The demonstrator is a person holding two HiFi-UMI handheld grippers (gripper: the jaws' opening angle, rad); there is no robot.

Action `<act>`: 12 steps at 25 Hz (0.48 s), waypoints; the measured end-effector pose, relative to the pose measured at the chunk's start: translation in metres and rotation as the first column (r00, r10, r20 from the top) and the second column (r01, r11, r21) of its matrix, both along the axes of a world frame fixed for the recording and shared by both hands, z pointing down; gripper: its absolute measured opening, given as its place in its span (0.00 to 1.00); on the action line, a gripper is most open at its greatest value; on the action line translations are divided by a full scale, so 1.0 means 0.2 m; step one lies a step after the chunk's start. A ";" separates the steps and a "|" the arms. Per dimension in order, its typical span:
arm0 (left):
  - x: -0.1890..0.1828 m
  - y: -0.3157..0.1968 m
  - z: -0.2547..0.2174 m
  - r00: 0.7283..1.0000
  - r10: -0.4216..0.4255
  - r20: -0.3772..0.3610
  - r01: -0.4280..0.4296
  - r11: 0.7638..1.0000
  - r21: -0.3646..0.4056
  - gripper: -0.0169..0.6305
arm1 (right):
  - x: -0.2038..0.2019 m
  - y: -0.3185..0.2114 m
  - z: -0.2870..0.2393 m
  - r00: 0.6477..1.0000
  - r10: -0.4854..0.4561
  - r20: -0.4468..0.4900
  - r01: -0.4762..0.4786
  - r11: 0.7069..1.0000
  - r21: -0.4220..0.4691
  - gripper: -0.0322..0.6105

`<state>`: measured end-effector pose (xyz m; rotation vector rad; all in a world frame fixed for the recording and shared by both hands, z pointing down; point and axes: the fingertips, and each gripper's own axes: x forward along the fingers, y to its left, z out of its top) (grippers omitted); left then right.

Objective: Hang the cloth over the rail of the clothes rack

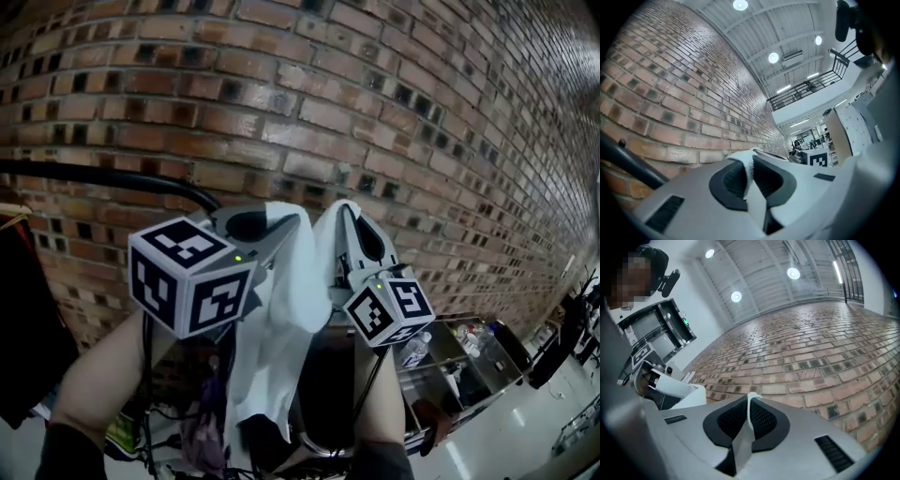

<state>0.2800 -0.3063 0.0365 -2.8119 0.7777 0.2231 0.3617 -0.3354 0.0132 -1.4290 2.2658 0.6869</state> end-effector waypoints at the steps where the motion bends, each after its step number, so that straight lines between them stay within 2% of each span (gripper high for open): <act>1: 0.00 -0.01 -0.02 1.000 -0.004 0.000 0.004 1.000 -0.004 0.09 | 0.00 -0.01 -0.02 1.000 -0.002 0.006 0.002 1.000 0.007 0.08; 7: 0.05 -0.05 -0.12 1.000 0.003 -0.026 -0.003 1.000 -0.013 0.09 | 0.05 -0.07 -0.10 0.999 0.005 0.045 -0.007 0.999 0.040 0.08; 12: 0.13 -0.12 -0.27 0.995 0.041 -0.091 -0.043 0.999 -0.021 0.09 | 0.21 -0.11 -0.19 0.995 0.057 0.080 -0.064 0.995 0.083 0.08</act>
